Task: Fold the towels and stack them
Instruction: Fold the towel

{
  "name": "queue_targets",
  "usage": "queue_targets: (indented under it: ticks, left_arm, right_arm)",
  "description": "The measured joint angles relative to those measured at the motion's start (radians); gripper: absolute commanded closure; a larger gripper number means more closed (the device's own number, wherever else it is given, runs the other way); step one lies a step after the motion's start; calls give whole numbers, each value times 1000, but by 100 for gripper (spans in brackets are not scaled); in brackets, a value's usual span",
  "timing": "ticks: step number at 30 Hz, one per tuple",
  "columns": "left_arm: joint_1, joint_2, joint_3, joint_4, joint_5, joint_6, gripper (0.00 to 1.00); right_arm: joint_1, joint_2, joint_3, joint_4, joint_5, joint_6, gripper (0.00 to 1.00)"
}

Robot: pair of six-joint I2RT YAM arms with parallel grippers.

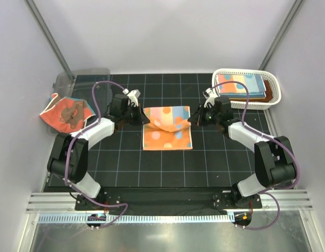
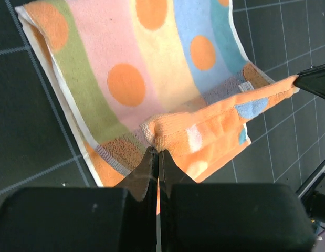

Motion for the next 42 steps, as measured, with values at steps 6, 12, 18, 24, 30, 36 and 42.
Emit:
queue_targets:
  ticks: [6,12,18,24,30,36,42]
  left_arm:
    - [-23,-93,-39,-30,-30,-5,100]
    - [-34,-160,-92,-40,-82,-7,97]
    - [-79,-149,-161,-44,-134,-23,100]
    - [-88,-123,-81,-98,-204,-14,100]
    - [-43,72,356,-164,-241,28,100]
    - [37,194,594,-163,-224,56,100]
    - [47,180,440,-94,-173,47,100]
  right_arm:
    - [18,-87,-54,1,26,10,99]
    - [25,-121,-132,10,34,31,99]
    - [31,-121,-183,15,40,42,99]
    - [32,-108,-102,-11,80,44,99]
    - [26,67,302,-47,130,-4,99]
    - [-14,222,584,-46,125,-60,99]
    - [-31,225,481,-10,91,-73,99]
